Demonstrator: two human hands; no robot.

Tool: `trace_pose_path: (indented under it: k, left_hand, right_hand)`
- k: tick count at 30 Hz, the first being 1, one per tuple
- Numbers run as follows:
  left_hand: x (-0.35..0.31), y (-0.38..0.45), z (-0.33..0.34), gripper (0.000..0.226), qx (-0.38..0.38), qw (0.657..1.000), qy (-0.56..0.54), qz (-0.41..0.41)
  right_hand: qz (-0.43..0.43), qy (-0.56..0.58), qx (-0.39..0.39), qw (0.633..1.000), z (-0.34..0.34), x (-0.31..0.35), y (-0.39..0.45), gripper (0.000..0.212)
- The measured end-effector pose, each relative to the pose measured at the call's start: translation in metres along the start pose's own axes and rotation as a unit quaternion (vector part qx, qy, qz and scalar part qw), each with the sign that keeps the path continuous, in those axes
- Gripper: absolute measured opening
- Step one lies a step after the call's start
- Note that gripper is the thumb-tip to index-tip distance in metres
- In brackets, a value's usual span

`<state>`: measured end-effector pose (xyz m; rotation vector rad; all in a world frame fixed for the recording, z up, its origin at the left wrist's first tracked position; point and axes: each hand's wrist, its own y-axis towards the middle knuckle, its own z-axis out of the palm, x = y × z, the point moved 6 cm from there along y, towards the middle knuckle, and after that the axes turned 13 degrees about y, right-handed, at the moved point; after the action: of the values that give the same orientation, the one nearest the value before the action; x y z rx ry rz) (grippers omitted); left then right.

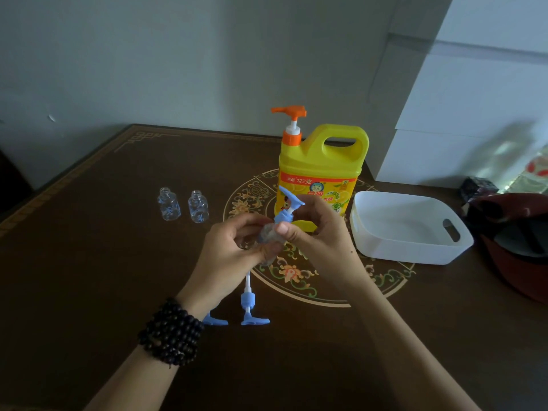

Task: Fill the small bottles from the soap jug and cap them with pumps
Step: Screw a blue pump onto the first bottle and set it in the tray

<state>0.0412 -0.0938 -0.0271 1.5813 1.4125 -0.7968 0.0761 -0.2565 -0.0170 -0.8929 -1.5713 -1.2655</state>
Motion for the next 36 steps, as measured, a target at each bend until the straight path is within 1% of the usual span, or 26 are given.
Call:
trace_pose_path:
  k: [2, 4, 6, 9, 12, 15, 17, 18, 20, 21, 24, 27, 29, 32, 34, 36]
  left_hand:
    - [-0.001, 0.0, 0.0, 0.042, 0.002, 1.0, -0.013, -0.004]
    - [-0.002, 0.001, 0.0, 0.042, 0.008, 1.0, -0.018, -0.003]
    - [-0.002, 0.001, 0.001, 0.041, 0.009, 1.0, -0.018, 0.0]
    - [-0.001, 0.002, 0.001, 0.041, 0.007, 1.0, -0.019, 0.001]
    - [0.002, 0.003, 0.002, 0.042, 0.006, 1.0, -0.014, -0.002]
    - [0.003, 0.003, 0.004, 0.041, 0.009, 1.0, -0.008, 0.0]
    - [0.003, 0.004, 0.005, 0.042, 0.007, 1.0, -0.017, -0.003]
    - [0.002, 0.004, 0.005, 0.043, 0.008, 1.0, -0.023, -0.005]
    - [0.001, 0.004, 0.005, 0.042, 0.011, 0.999, -0.032, -0.006]
    - [0.0, 0.004, 0.005, 0.042, 0.013, 0.999, -0.033, -0.005]
    - [0.0, 0.005, 0.005, 0.043, 0.012, 0.999, -0.031, -0.002]
    - [0.001, 0.005, 0.007, 0.039, 0.013, 0.999, -0.029, 0.0]
    - [0.0, 0.004, 0.007, 0.04, 0.015, 0.999, -0.031, 0.001]
    - [-0.001, 0.003, 0.008, 0.041, 0.017, 0.999, -0.041, 0.003]
    - [-0.003, 0.002, 0.007, 0.04, 0.018, 0.999, -0.038, 0.008]
    - [-0.003, 0.001, 0.007, 0.04, 0.017, 0.999, -0.042, 0.006]
  right_hand:
    - [-0.002, 0.089, 0.027, 0.996, 0.001, 0.001, -0.001, 0.061]
    - [-0.01, 0.138, 0.039, 0.99, 0.002, 0.005, -0.002, 0.052]
    - [-0.018, 0.128, 0.035, 0.991, 0.002, 0.009, -0.001, 0.042]
    - [-0.019, 0.095, 0.018, 0.995, 0.002, 0.009, 0.002, 0.043]
    - [-0.01, 0.067, -0.011, 0.998, 0.001, 0.006, 0.004, 0.055]
    - [0.003, 0.04, -0.036, 0.999, -0.001, 0.0, 0.003, 0.079]
    - [0.019, 0.073, -0.023, 0.997, 0.0, -0.005, 0.002, 0.092]
    - [0.024, 0.107, -0.009, 0.994, 0.001, -0.006, 0.001, 0.094]
    - [0.022, 0.164, 0.018, 0.986, -0.001, -0.005, 0.0, 0.086]
    - [0.017, 0.168, 0.023, 0.985, -0.002, -0.002, -0.001, 0.081]
    - [0.005, 0.13, 0.005, 0.991, -0.002, 0.003, 0.001, 0.076]
    - [-0.001, 0.065, -0.008, 0.998, -0.002, 0.001, 0.004, 0.086]
    - [0.001, 0.085, 0.014, 0.996, -0.001, -0.001, 0.003, 0.084]
    - [0.008, 0.159, 0.023, 0.987, -0.003, 0.0, -0.001, 0.067]
    - [0.008, 0.151, 0.01, 0.988, -0.004, -0.001, -0.001, 0.061]
    - [0.008, 0.116, -0.009, 0.993, -0.004, -0.001, 0.001, 0.068]
